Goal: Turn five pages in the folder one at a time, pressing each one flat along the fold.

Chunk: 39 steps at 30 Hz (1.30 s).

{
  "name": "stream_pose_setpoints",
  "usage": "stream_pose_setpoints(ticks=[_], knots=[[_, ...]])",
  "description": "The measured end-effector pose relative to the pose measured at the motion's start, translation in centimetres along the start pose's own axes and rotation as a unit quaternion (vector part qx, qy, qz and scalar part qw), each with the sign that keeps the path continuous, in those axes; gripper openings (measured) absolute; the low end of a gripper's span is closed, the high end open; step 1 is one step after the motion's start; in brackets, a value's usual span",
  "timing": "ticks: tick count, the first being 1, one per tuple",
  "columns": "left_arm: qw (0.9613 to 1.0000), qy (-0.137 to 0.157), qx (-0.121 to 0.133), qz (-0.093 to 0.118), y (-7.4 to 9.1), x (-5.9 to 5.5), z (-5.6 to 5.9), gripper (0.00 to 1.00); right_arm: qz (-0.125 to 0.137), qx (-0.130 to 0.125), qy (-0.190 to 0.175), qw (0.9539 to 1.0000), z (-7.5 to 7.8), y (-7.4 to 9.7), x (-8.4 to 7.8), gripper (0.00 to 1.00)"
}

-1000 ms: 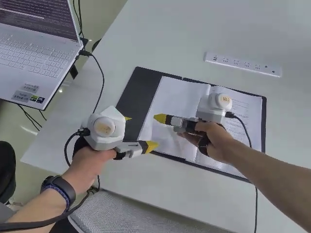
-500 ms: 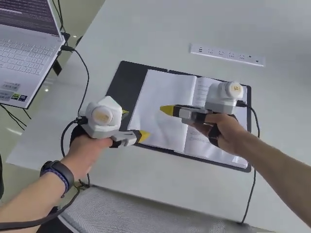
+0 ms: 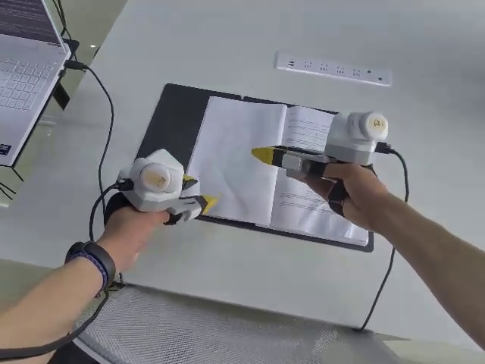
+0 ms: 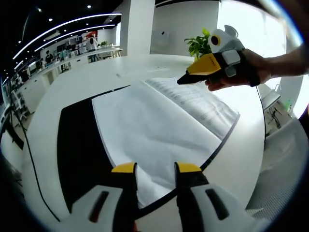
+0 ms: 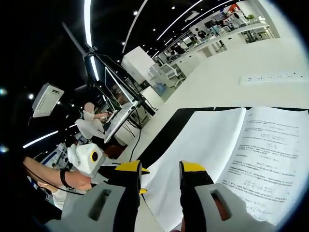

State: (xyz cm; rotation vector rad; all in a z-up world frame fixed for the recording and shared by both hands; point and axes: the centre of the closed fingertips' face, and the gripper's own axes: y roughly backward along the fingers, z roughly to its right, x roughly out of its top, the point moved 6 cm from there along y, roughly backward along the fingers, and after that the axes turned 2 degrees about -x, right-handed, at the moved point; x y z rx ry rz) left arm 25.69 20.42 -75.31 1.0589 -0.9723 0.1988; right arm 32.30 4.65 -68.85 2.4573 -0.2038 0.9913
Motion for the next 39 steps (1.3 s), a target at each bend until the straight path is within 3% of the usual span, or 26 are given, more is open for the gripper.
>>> stream_pose_setpoints(ticks=[6,14,24,31,39], knots=[[0.9996,-0.013,0.001,-0.025,-0.6,-1.6,-0.1,0.29,0.003,-0.004,-0.006,1.0,0.7,0.3,0.0,0.29],[0.9998,-0.015,0.007,-0.013,-0.5,-1.3,-0.2,0.26,0.007,-0.005,-0.02,0.9998,1.6,0.1,-0.1,0.26],[0.9999,0.002,0.007,-0.01,-0.4,-1.2,-0.4,0.26,0.003,-0.008,-0.016,0.9998,2.6,-0.5,0.9,0.26],[0.9999,0.006,0.008,-0.01,-0.4,-1.2,-0.4,0.25,0.019,-0.015,-0.04,0.9989,4.3,-1.2,1.9,0.26],[0.9999,0.009,0.006,-0.011,-0.5,-1.2,-0.5,0.25,0.006,-0.025,-0.058,0.998,6.2,-2.1,1.1,0.21]])
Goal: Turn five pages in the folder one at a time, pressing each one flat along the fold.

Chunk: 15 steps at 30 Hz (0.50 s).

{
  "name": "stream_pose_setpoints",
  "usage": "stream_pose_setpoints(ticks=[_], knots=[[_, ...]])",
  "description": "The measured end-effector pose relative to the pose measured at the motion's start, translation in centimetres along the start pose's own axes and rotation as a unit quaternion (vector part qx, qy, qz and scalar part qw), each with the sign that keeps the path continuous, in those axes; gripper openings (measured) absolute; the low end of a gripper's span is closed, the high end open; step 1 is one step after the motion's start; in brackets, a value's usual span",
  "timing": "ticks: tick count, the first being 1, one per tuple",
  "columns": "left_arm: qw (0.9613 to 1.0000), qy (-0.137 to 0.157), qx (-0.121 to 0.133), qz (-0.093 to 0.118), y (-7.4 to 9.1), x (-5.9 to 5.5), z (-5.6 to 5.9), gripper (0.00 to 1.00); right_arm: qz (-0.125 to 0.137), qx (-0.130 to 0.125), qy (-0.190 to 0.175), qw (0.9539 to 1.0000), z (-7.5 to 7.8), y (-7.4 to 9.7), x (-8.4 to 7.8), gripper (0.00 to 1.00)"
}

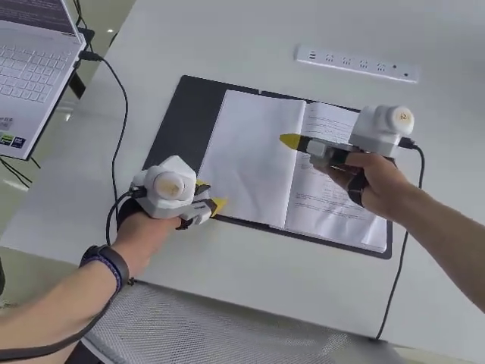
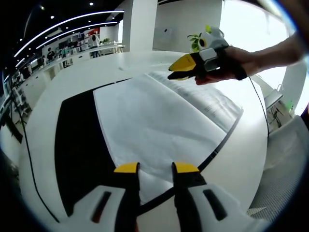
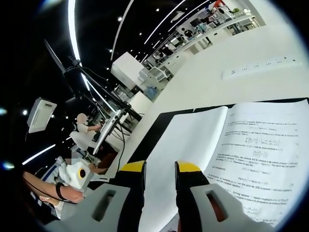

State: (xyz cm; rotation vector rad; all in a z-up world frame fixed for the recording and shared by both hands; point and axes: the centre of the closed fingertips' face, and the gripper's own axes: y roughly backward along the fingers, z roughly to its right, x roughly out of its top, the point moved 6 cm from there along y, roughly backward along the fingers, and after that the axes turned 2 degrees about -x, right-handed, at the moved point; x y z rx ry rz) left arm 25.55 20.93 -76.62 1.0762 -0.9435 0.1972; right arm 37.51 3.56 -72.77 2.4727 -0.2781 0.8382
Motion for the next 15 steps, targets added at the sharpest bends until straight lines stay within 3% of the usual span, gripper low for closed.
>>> stream_pose_setpoints(ticks=[2,3,4,9,13,15], knots=[[1.0,0.001,-0.001,0.0,0.0,0.0,0.1,0.25,-0.005,-0.001,-0.005,1.0,0.5,-0.2,-0.3,0.2],[1.0,0.001,0.0,-0.001,0.1,0.1,0.1,0.25,-0.008,-0.005,-0.012,0.9999,1.8,-0.6,-0.3,0.19],[1.0,0.001,0.001,-0.001,0.2,0.1,0.2,0.25,-0.011,-0.008,-0.019,0.9997,2.1,-0.8,-0.6,0.17],[1.0,0.004,0.005,0.0,0.4,0.3,0.4,0.26,-0.027,-0.014,-0.031,0.999,2.6,-1.2,-2.1,0.1],[1.0,0.003,0.005,-0.002,0.4,0.3,0.4,0.26,-0.014,-0.012,-0.05,0.9986,2.7,-1.4,-2.3,0.03],[1.0,0.002,0.006,-0.003,0.4,0.3,0.3,0.26,-0.012,-0.013,-0.053,0.9984,3.5,-1.5,-2.2,0.01]])
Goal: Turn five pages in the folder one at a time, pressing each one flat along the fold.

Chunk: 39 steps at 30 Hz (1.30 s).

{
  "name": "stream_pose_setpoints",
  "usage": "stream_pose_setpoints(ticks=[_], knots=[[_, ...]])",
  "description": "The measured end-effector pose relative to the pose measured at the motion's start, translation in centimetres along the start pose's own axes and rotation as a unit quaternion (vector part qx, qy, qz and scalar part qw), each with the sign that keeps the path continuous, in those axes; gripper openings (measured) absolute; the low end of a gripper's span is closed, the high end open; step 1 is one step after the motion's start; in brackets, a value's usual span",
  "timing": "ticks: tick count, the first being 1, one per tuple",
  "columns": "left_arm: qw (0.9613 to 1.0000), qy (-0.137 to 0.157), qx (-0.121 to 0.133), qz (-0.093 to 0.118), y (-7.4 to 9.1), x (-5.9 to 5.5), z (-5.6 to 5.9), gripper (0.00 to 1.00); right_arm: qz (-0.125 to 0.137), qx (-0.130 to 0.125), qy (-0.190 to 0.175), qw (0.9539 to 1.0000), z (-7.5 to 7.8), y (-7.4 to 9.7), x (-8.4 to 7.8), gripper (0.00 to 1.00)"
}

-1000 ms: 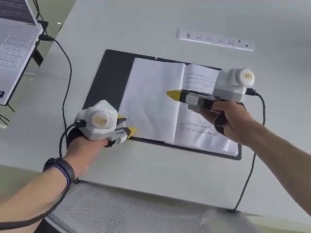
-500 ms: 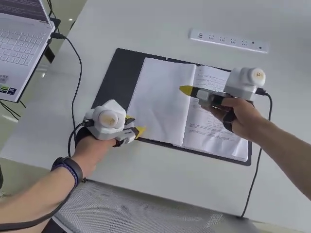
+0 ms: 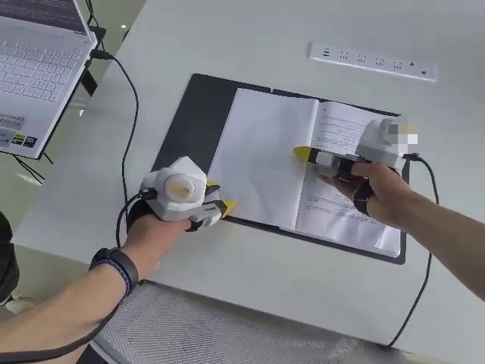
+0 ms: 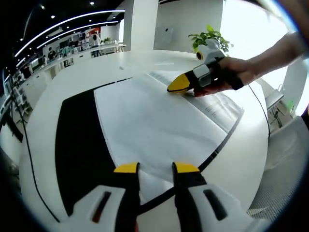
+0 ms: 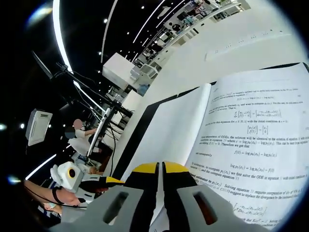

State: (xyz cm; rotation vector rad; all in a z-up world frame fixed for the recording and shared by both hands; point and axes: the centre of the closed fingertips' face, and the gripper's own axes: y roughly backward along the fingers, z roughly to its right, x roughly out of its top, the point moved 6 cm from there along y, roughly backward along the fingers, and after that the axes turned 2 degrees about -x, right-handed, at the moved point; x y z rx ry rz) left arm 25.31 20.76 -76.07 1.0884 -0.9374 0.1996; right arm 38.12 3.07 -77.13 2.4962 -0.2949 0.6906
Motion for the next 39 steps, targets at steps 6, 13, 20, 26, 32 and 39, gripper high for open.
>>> stream_pose_setpoints(ticks=[6,13,20,26,32,39], knots=[[1.0,0.0,0.001,0.001,0.1,0.1,0.1,0.25,0.001,0.004,0.003,1.0,-0.9,0.1,0.0,0.0],[1.0,0.001,0.0,0.0,0.3,0.2,0.2,0.26,0.014,-0.003,-0.002,0.9999,-1.4,0.0,1.3,0.0],[1.0,-0.002,-0.004,-0.001,0.3,0.2,0.3,0.27,0.068,-0.014,-0.051,0.9963,1.0,-0.4,3.9,0.0],[1.0,-0.001,-0.005,-0.002,0.2,0.1,0.1,0.26,0.102,-0.023,-0.076,0.9916,2.4,-1.5,5.9,0.0],[1.0,0.001,-0.005,-0.001,-0.1,-0.1,-0.3,0.26,0.119,-0.024,-0.097,0.9878,4.7,-2.7,7.7,0.0],[1.0,0.004,-0.004,-0.001,-0.1,0.0,-0.3,0.26,0.148,-0.046,-0.125,0.9799,6.3,-3.6,9.8,0.0]])
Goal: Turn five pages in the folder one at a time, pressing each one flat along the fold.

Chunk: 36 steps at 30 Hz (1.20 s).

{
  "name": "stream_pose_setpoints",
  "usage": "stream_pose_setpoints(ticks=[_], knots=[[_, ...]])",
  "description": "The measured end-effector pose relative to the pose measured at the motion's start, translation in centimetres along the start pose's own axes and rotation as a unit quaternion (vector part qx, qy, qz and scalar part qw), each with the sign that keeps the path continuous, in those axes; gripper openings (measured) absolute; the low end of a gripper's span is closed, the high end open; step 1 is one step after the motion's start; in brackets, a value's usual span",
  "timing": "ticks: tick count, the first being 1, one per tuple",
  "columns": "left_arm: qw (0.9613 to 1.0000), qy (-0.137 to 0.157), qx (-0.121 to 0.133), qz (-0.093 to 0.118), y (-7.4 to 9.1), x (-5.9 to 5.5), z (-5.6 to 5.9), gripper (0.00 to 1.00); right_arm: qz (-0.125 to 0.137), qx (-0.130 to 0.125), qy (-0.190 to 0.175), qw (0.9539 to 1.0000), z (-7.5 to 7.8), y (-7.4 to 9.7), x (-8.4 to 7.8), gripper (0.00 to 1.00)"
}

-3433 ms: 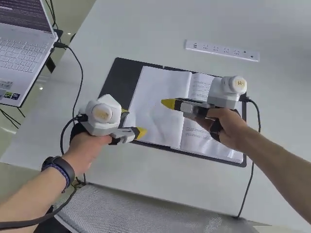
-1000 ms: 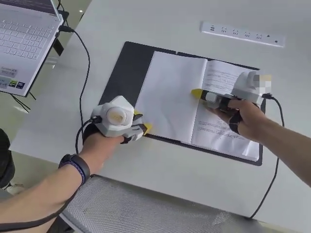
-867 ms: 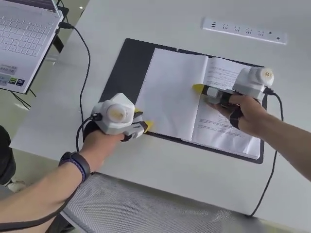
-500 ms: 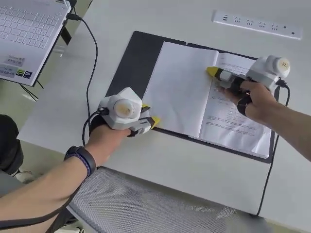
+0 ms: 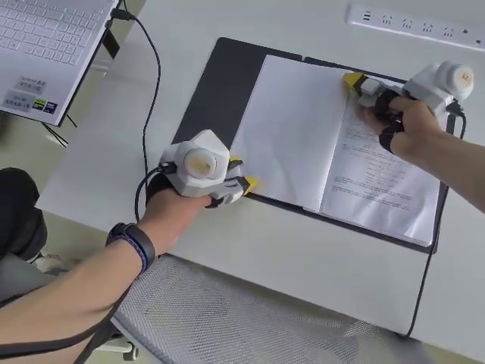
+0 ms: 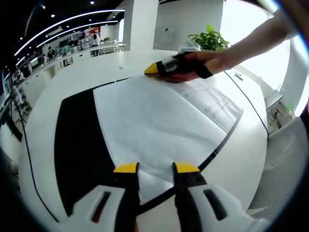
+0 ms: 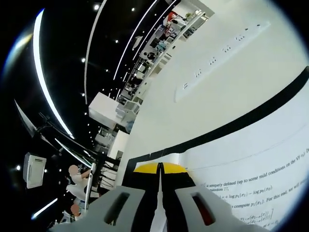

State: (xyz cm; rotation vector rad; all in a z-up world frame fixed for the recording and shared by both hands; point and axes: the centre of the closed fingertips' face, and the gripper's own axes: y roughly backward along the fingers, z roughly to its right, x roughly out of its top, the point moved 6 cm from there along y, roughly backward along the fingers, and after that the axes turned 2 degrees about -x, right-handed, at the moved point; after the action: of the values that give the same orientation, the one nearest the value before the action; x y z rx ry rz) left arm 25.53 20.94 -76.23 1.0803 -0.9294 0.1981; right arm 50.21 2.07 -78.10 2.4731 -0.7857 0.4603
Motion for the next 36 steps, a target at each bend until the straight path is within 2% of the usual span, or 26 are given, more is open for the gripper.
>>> stream_pose_setpoints(ticks=[2,8,18,21,27,30,36], knots=[[1.0,0.004,0.002,0.003,0.0,0.0,0.0,0.26,0.009,-0.003,-0.019,0.9998,0.2,-0.4,0.2,0.0],[1.0,0.004,-0.001,0.002,0.0,0.0,0.0,0.26,0.014,-0.004,-0.032,0.9994,0.4,-0.8,0.4,0.0],[1.0,0.002,-0.004,-0.001,0.1,0.1,0.0,0.25,0.01,-0.001,-0.023,0.9997,0.4,-0.7,0.2,0.0],[1.0,0.0,-0.005,-0.002,0.1,0.1,0.0,0.25,0.001,0.003,-0.014,0.9999,0.4,-0.5,0.0,0.0],[1.0,-0.003,-0.006,-0.002,0.1,0.1,0.1,0.25,-0.033,0.02,0.019,0.9991,0.2,0.4,-1.3,0.0],[1.0,-0.003,-0.007,-0.002,0.1,0.2,0.1,0.25,-0.06,0.035,0.041,0.9967,-0.1,1.2,-2.5,0.0],[1.0,-0.004,-0.006,-0.002,0.2,0.1,0.1,0.25,-0.077,0.046,0.059,0.9942,-0.3,2.4,-3.9,0.0]])
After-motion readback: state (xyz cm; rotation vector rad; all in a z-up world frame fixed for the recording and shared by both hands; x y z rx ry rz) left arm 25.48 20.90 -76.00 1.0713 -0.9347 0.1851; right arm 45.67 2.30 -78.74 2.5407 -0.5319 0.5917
